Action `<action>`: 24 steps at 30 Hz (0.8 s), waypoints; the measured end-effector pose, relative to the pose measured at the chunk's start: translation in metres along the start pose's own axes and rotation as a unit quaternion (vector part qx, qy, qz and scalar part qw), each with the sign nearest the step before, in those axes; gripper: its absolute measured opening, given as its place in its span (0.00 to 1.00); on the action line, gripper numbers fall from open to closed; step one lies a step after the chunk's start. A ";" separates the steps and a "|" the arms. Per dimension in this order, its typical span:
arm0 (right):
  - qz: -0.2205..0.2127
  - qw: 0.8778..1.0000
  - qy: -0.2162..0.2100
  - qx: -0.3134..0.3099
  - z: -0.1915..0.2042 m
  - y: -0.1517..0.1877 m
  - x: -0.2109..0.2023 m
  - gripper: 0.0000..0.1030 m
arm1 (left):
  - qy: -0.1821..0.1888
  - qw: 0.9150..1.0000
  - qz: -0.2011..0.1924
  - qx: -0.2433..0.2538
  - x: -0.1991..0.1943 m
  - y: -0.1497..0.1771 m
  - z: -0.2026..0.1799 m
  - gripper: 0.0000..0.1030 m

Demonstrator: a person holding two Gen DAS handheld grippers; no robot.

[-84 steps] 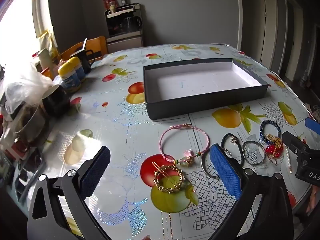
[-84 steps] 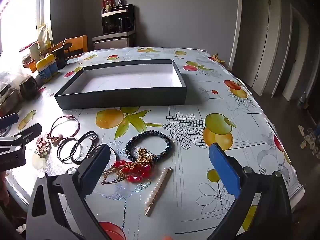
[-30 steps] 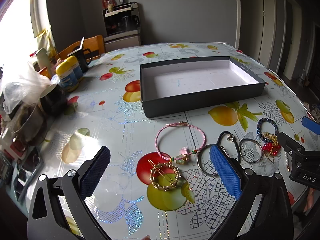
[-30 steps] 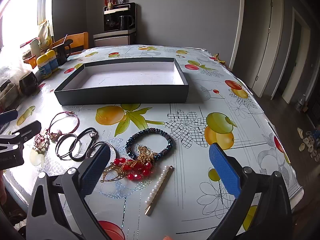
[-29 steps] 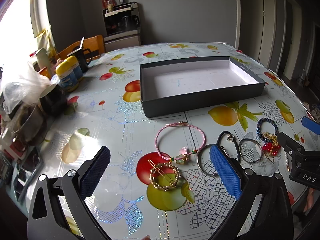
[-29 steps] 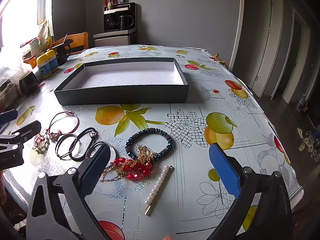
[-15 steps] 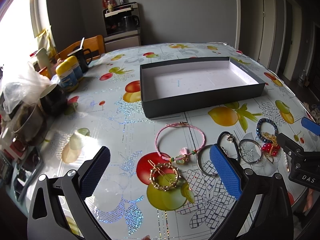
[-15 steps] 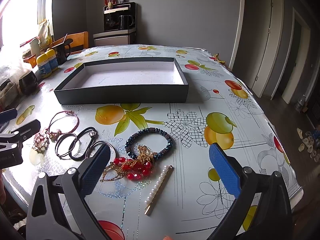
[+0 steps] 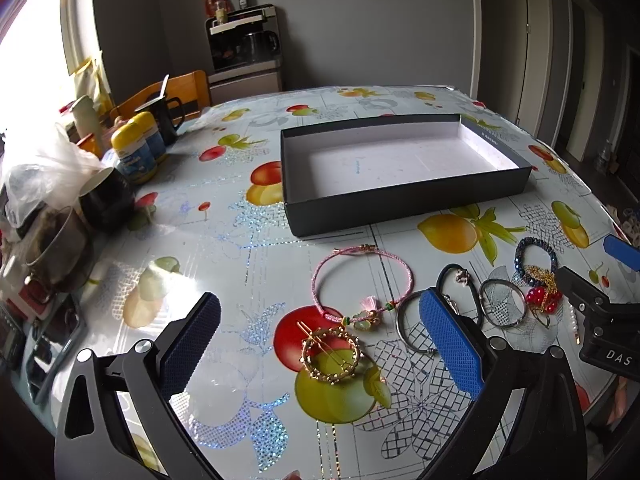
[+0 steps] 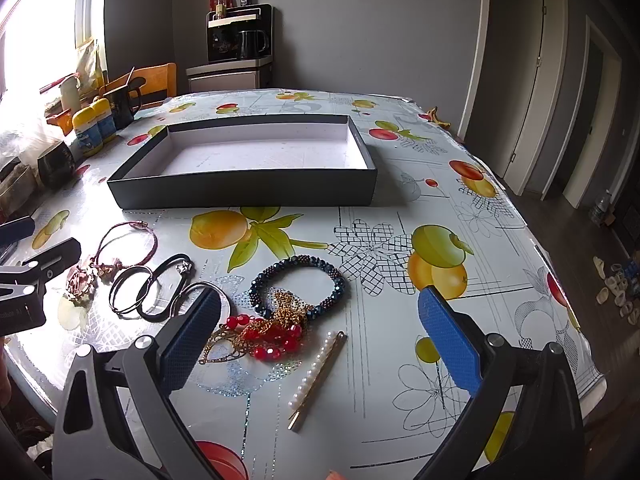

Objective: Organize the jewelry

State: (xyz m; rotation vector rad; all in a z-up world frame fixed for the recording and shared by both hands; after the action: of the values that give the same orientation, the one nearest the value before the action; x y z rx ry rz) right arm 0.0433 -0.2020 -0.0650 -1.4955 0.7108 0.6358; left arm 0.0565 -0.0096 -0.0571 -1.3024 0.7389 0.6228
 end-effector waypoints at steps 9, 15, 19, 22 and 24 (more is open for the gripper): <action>0.017 0.999 -0.027 -0.014 -0.002 0.003 0.007 0.95 | 0.015 1.000 -0.015 0.007 0.006 -0.005 0.012 0.98; 0.020 0.997 -0.058 -0.037 -0.011 0.009 0.003 0.90 | 0.013 0.999 -0.027 0.032 0.004 -0.006 0.016 0.98; 0.046 0.995 -0.067 -0.055 -0.006 0.021 0.010 0.69 | 0.024 0.999 -0.027 0.034 0.004 -0.005 0.017 0.97; 0.065 0.992 -0.087 -0.059 -0.001 0.030 0.014 0.55 | 0.032 0.998 -0.028 0.040 0.003 -0.004 0.014 0.96; 0.063 0.992 -0.088 -0.059 -0.001 0.031 0.012 0.47 | 0.039 0.998 -0.031 0.045 0.001 -0.004 0.012 0.96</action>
State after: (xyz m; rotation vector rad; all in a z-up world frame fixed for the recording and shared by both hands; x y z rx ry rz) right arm 0.0279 -0.2040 -0.0945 -1.4895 0.6421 0.9083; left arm 0.0614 0.0016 -0.0542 -1.2672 0.7785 0.4867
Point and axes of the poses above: each gripper's, at about its wrist camera, not at the fingertips, and x roughly the way its jaws point, z to its left, y to its underside, the point moved 8 cm from there along x, roughly the way its jaws point, and after that the axes turned 8 degrees about z, right-handed, at the moved point
